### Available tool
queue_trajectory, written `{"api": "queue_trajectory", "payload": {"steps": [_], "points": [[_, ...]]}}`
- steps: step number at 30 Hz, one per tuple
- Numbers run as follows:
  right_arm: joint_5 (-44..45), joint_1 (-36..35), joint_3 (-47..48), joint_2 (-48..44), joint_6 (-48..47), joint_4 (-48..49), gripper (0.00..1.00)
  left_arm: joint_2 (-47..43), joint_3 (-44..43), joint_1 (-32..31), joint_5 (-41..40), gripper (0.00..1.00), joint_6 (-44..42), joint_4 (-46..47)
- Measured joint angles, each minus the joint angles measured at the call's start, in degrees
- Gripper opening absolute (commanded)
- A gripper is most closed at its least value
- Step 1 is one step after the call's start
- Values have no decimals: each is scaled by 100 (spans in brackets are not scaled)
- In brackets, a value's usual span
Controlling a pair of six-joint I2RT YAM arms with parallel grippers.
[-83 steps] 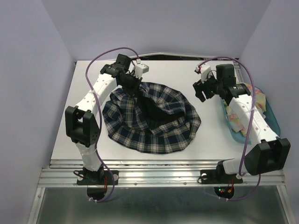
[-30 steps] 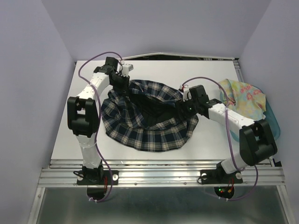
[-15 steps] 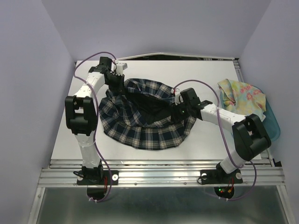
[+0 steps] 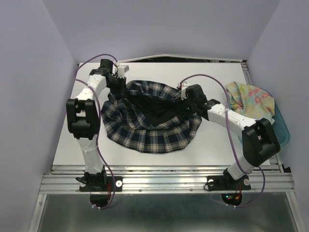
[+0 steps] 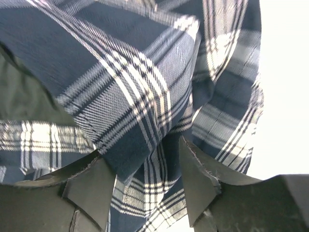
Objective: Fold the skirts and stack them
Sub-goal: Flatten the skirt out
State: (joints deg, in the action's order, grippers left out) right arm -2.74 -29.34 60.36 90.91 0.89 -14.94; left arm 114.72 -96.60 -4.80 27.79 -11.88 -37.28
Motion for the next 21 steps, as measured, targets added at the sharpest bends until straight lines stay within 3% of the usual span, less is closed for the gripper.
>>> {"api": "queue_trajectory", "payload": {"steps": [7, 21], "points": [[-83, 4, 175, 2, 44, -15, 41, 0, 0, 2, -24, 15, -4, -4], [-658, 4, -260, 96, 243, -105, 41, 0, -98, 4, -68, 15, -9, -68]]}}
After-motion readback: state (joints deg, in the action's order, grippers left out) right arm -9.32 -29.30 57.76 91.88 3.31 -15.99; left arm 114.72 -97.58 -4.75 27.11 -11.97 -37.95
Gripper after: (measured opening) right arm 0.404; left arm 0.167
